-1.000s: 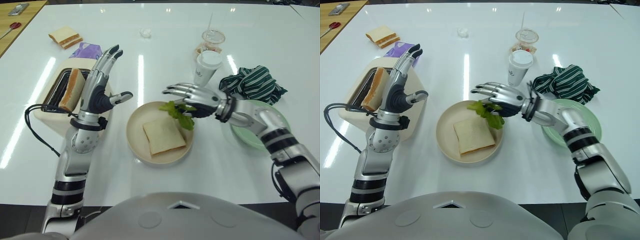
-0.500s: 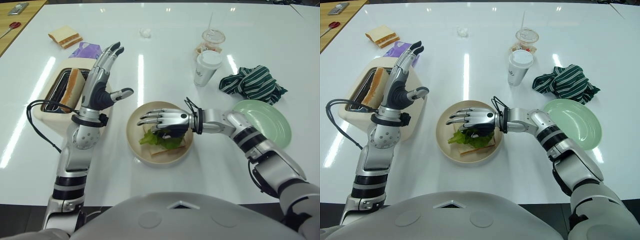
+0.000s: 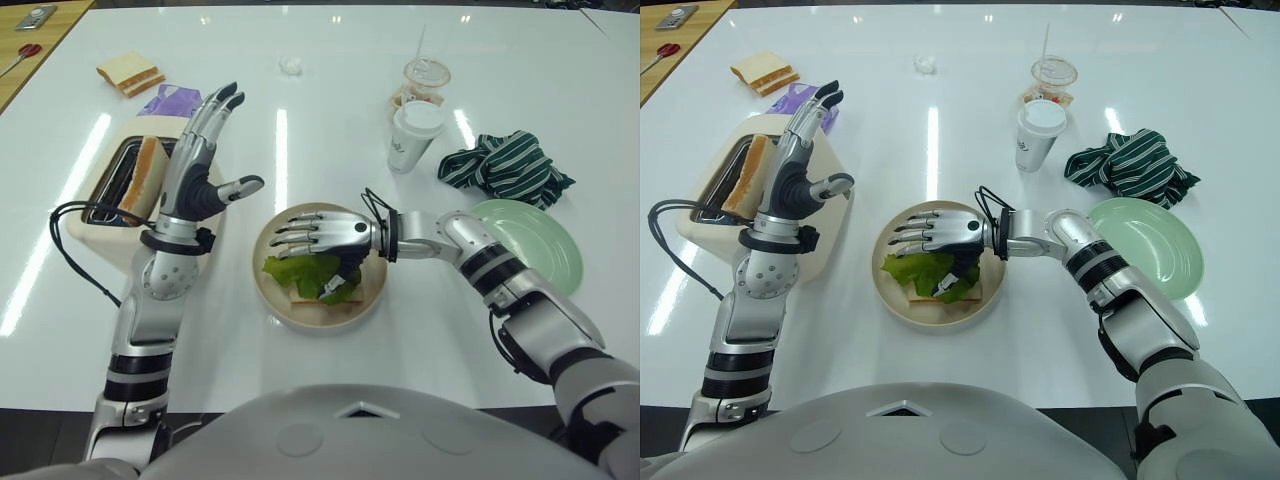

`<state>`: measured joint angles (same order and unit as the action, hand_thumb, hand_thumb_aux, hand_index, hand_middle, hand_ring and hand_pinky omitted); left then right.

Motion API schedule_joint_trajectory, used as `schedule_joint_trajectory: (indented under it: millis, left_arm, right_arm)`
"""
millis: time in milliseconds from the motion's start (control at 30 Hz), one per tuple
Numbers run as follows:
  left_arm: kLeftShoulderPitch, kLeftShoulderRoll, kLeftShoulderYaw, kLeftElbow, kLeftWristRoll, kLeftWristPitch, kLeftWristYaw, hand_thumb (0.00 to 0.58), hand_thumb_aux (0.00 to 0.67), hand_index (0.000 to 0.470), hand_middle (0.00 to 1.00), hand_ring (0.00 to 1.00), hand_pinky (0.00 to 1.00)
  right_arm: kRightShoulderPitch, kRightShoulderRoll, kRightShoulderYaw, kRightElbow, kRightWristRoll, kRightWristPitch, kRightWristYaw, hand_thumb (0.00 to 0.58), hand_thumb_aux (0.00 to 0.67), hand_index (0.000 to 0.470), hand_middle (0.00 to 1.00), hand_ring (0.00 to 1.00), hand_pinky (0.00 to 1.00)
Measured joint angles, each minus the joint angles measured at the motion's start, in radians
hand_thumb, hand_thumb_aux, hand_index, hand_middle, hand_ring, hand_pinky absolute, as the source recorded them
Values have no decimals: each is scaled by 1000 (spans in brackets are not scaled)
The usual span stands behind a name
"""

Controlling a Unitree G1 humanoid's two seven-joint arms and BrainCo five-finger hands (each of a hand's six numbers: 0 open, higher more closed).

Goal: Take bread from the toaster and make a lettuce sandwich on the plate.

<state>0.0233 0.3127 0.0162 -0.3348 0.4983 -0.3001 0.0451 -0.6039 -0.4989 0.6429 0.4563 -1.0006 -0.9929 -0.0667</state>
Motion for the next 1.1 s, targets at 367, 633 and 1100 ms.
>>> schedule_joint_trajectory:
  millis: [367, 633, 1100]
  left_arm:
    - [38, 89, 260, -207, -15, 65, -36, 0, 0, 0, 0, 0, 0]
    - [174, 285, 470, -153, 0, 260, -271, 0, 0, 0, 0, 0, 0]
    - [260, 342, 387, -63, 126, 314, -324, 0, 0, 0, 0, 0, 0]
  right_arm:
    - [-36, -110, -142, -177, -33, 71, -125, 0, 0, 0, 0, 0, 0]
    - [250, -189, -268, -517, 19, 191, -59, 0, 0, 0, 0, 0, 0]
    - [305, -183, -289, -618, 35, 224, 7, 0, 0, 0, 0, 0, 0]
